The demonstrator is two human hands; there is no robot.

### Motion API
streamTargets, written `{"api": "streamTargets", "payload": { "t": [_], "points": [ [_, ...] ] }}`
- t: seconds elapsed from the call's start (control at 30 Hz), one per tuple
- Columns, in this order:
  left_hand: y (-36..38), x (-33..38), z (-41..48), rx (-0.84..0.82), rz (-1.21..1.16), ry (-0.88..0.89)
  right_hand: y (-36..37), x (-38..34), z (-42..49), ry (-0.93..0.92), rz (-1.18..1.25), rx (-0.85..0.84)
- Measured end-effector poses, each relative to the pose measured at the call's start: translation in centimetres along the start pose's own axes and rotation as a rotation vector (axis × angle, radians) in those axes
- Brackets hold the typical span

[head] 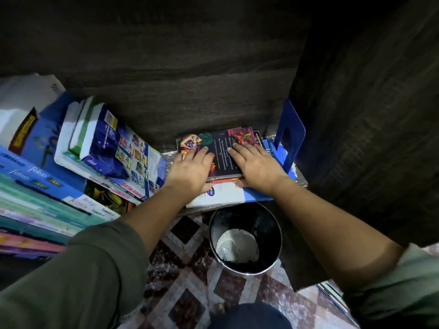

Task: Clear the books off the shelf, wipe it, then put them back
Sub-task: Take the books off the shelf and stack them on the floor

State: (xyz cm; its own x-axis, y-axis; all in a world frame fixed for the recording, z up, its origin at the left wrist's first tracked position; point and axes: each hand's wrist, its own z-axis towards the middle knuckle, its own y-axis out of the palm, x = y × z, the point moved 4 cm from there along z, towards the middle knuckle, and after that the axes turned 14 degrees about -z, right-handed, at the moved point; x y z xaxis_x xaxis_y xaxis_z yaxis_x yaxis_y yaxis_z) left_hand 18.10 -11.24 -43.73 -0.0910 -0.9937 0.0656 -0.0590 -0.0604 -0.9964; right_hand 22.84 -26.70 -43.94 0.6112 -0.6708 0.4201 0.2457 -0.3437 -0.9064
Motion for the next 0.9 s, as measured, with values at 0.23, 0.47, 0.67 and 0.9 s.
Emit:
{"api": "streamTargets", "payload": {
  "t": [0.23,0.47,0.67,0.9],
  "points": [
    [1.1,1.2,-0.7,0.381,0.196,0.198,0.7,-0.4,0.6,-0.039,-0.226,0.175],
    [-1.1,0.8,-0.3,0.619,0.259,0.228,-1.1,0.1,0.9,0.269,-0.211,0.528],
    [-4.2,1.4,0.0,0.488,0.242,0.052,-3.7,1.2,1.5,0.195,-0.086,0.476],
    [-13.8,0.9,0.0,0.232,0.046,-0.126,-13.2,4.5,0.5,0.170,0.011,0.165]
  ]
}}
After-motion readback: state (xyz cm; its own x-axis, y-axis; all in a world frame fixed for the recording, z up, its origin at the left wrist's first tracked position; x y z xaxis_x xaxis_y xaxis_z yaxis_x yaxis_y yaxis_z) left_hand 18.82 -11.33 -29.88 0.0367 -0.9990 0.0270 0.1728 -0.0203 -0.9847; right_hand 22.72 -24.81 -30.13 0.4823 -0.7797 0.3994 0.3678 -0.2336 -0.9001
